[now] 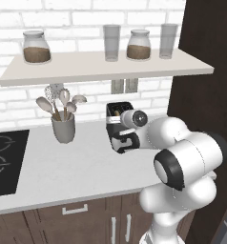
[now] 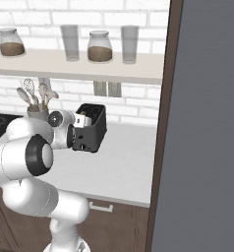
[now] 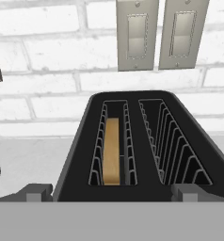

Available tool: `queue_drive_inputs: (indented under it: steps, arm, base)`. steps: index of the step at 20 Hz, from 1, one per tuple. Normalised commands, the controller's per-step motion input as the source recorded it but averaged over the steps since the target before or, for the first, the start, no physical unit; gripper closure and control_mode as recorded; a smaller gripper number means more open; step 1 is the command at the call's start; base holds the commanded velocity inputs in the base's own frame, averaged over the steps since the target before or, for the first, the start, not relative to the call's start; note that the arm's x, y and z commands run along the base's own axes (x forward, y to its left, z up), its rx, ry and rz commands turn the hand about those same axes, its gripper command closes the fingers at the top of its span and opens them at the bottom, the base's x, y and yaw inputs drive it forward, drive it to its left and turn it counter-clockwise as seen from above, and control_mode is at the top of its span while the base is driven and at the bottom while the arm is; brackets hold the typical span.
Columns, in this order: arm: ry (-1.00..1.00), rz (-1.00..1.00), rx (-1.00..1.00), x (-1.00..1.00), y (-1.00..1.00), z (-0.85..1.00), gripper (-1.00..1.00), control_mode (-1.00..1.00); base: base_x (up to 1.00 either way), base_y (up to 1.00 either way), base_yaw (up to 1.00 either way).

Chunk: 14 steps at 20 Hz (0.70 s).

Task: Start the toaster. Once the lever pops up, take the bread to the plate on the dining counter.

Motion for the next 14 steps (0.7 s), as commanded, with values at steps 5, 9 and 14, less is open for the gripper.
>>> queue_drive_inputs:
  steps: [5,9,14]
  arm:
    - [0.00,0.00,0.00,0.00,0.00,0.00,-1.00,-1.00]
    - [0.00,0.00,0.00,0.00,0.00,0.00,-1.00,-1.00]
    - [0.00,0.00,0.00,0.00,0.00,0.00,-1.00,-1.00]
  base:
    - [0.00,0.00,0.00]
    - [0.00,0.00,0.00]
    - [0.00,0.00,0.00]
